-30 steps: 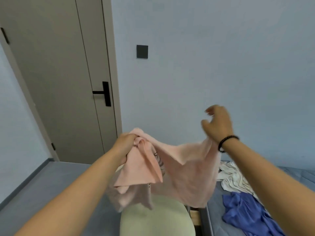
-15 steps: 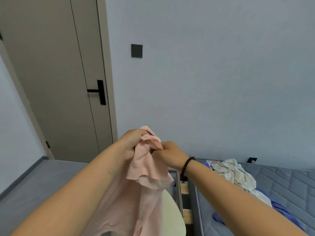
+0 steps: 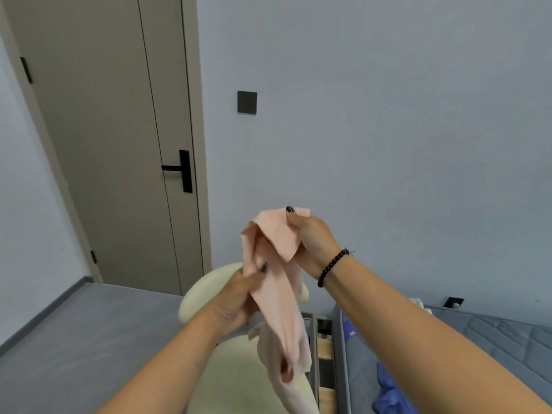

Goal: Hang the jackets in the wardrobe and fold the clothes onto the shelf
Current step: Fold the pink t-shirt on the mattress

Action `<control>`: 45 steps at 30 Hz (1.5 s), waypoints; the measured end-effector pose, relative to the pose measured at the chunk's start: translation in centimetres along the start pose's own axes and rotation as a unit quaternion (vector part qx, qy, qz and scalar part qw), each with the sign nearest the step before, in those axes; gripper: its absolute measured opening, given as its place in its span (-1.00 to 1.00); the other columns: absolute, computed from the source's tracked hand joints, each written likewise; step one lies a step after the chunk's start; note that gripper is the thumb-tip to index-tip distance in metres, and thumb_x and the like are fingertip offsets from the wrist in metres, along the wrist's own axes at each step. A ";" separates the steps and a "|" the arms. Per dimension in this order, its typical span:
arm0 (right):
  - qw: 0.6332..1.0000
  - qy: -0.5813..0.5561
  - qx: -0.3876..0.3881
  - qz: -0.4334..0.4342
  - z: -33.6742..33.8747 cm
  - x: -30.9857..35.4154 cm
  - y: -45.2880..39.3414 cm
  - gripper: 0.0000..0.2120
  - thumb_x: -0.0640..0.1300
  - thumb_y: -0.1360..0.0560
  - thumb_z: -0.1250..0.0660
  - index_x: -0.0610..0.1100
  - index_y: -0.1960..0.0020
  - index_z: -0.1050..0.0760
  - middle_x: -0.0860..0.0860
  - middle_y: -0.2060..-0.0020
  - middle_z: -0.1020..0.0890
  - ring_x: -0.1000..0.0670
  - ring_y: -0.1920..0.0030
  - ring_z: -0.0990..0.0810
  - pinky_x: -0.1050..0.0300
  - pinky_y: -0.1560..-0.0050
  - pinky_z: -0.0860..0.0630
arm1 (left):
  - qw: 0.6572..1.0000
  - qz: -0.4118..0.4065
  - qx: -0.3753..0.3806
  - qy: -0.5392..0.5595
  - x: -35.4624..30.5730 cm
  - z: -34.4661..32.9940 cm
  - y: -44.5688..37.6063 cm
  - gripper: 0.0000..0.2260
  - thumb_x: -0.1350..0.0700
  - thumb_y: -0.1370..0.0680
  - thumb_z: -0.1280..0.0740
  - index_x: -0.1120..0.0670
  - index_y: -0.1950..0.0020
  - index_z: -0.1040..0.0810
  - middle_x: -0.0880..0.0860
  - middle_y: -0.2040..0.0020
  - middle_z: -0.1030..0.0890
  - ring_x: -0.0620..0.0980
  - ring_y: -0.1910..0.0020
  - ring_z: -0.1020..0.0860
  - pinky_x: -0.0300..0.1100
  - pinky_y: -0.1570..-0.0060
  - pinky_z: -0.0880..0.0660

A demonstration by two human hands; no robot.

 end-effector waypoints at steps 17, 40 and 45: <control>0.913 0.178 -0.229 0.286 15.1 11.6 4.9 -0.69 -0.41 -0.46 -0.25 -0.06 -0.03 -0.58 -0.01 -0.13 -0.60 0.10 -0.09 -0.58 0.16 -0.16 -0.48 | 0.938 -0.112 -0.123 -0.306 0.5 -3.6 -4.9 -0.87 0.24 -0.57 -0.29 0.29 0.08 -0.58 0.20 0.19 -0.59 0.00 0.21 -0.50 -0.15 0.20 -0.36; 0.865 0.439 -0.055 0.237 7.6 5.4 2.5 -0.88 -0.27 -0.50 -0.30 -0.22 0.19 -0.56 -0.03 0.33 -0.53 0.13 0.31 -0.42 0.29 0.29 -0.31 | 0.863 -0.003 -0.007 -0.504 2.2 0.5 -2.6 -0.76 -0.10 -0.35 -0.53 -0.04 0.08 -0.64 -0.11 0.15 -0.70 -0.17 0.18 -0.64 -0.15 0.14 -0.61; 0.845 0.449 -0.141 0.252 11.2 7.6 3.4 -0.83 -0.17 -0.51 -0.34 -0.27 0.19 -0.57 -0.12 0.36 -0.49 0.09 0.35 -0.36 0.33 0.36 -0.25 | 0.807 -0.016 -0.016 -0.590 2.8 3.4 -3.2 -0.57 -0.31 -0.21 -0.40 0.04 0.37 -0.44 0.01 0.30 -0.51 -0.01 0.29 -0.46 -0.17 0.31 -0.34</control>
Point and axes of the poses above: each hand's wrist, its own y-axis away from the middle knuckle, its own z-axis out of the back of the hand, x = y × z, the point moved 9 cm from there along -y, towards the middle knuckle
